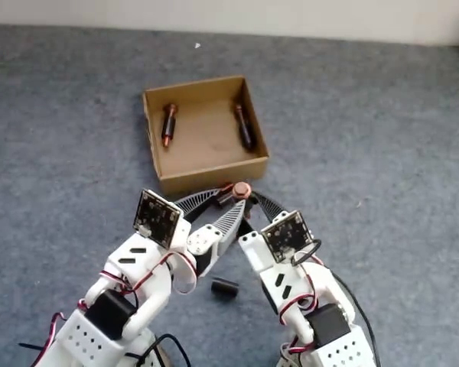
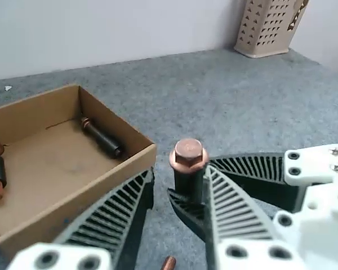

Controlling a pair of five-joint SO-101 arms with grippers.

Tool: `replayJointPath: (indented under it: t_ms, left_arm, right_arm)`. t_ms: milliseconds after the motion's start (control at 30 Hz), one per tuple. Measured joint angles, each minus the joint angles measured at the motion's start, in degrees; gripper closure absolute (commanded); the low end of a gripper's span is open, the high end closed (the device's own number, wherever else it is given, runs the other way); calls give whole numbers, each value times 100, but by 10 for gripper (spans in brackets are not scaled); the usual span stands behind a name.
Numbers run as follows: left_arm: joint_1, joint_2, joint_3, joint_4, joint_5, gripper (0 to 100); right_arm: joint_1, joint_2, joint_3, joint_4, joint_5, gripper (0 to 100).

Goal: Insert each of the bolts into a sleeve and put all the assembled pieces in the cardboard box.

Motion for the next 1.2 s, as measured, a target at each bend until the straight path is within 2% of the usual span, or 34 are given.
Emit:
replayJointPath:
  t_ms: [133,300,400,633,800,967,1200]
  left_arm:
    - [-9,0,-308,519,0,995]
    - [-369,0,-448,624,-343,995]
    - [-791,0,-448,624,-598,995]
    - [-1925,-484,-193,624,-677,995]
    - [-2242,-1407,651,712,-677,995]
    - [-2505,-1336,976,730,-677,995]
    - [-3015,-1336,1398,730,-677,995]
  right_arm:
    - [79,0,0,0,-26,994]
    - [527,0,0,0,-571,994]
    - [695,0,0,0,-651,994]
    - [826,0,0,0,-668,994]
    - [826,0,0,545,-668,994]
    - [826,0,-105,1319,-668,994]
    - [835,264,-941,1451,-668,994]
